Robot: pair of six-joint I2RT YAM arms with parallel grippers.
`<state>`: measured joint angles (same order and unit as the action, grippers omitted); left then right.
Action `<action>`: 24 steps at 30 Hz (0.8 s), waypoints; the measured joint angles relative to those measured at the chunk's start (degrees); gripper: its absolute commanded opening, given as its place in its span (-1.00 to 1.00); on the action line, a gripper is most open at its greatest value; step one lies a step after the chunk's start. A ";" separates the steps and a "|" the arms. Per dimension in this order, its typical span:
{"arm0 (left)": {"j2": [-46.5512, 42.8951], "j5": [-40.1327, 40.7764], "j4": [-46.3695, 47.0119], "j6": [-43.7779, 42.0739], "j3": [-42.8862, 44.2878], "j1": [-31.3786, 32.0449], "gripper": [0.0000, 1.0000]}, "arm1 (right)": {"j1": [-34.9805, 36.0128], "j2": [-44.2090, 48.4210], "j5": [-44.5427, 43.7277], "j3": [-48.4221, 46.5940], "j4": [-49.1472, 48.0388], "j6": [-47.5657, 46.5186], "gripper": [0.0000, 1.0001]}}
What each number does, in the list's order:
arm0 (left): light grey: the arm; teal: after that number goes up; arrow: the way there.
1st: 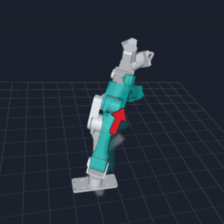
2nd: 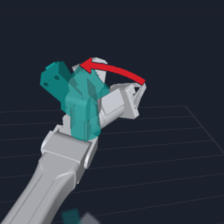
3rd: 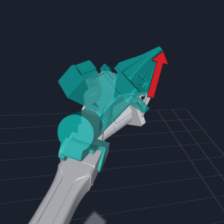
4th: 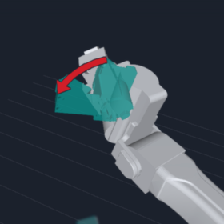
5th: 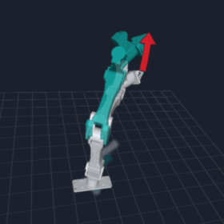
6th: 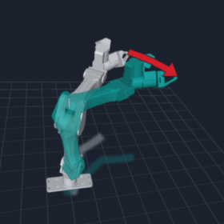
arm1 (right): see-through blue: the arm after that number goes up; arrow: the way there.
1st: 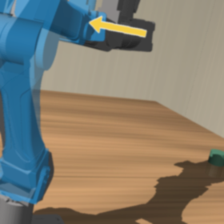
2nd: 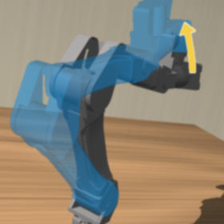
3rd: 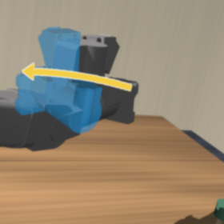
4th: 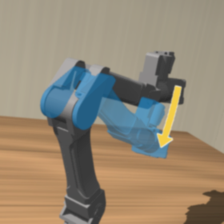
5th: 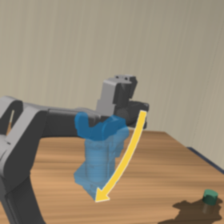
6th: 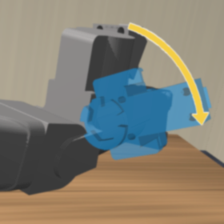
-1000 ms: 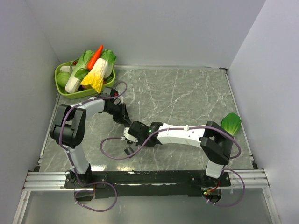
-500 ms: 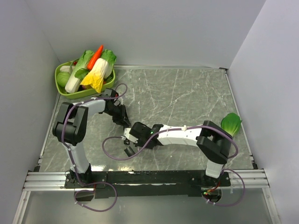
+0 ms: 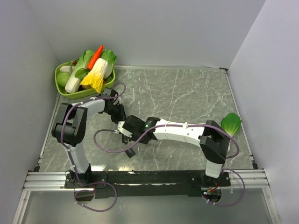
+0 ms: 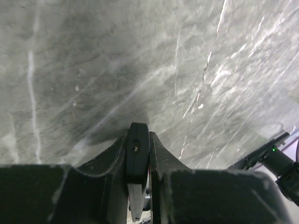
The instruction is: Unload the batteries from the remote control
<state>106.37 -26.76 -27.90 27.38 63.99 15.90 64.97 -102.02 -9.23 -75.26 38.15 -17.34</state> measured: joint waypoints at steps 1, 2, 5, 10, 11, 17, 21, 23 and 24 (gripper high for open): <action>-0.04 0.35 0.11 0.13 0.00 0.00 -0.98 | 0.24 -0.42 -0.17 -1.90 1.42 0.00 -1.00; -0.04 0.70 0.28 0.31 0.00 0.00 -0.98 | 0.59 -1.14 -0.44 -3.87 2.95 0.00 -1.00; -0.04 0.94 0.70 0.31 0.00 -0.07 -0.98 | 1.68 -4.37 -1.97 -8.96 6.80 0.57 -1.00; -0.04 0.85 0.76 0.24 0.00 -0.37 -0.98 | 2.32 -6.99 -3.72 -8.96 7.69 2.14 -1.00; -0.04 0.66 0.79 0.15 0.00 -0.46 -0.98 | 2.27 -6.99 -3.76 -7.85 6.69 2.49 -1.00; 0.09 -2.82 0.37 -1.51 -0.35 -1.51 -0.98 | 2.01 -6.86 -3.76 1.84 -4.44 3.63 -1.00; 0.22 -4.48 0.31 -3.63 -0.35 -1.64 -0.98 | 1.97 -4.94 -4.28 6.88 -11.41 2.93 -1.00; 0.22 -4.94 0.48 -4.37 -0.35 -1.66 -0.98 | 1.97 -3.89 -4.70 8.72 -13.90 2.25 -1.00; 0.22 -5.03 0.50 -4.68 -0.35 -1.66 -0.98 | 1.97 -3.52 -4.74 9.38 -14.91 1.81 -1.00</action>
<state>106.59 -31.79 -27.40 22.70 63.64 14.24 66.94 -105.54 -13.98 -65.89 23.24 -15.53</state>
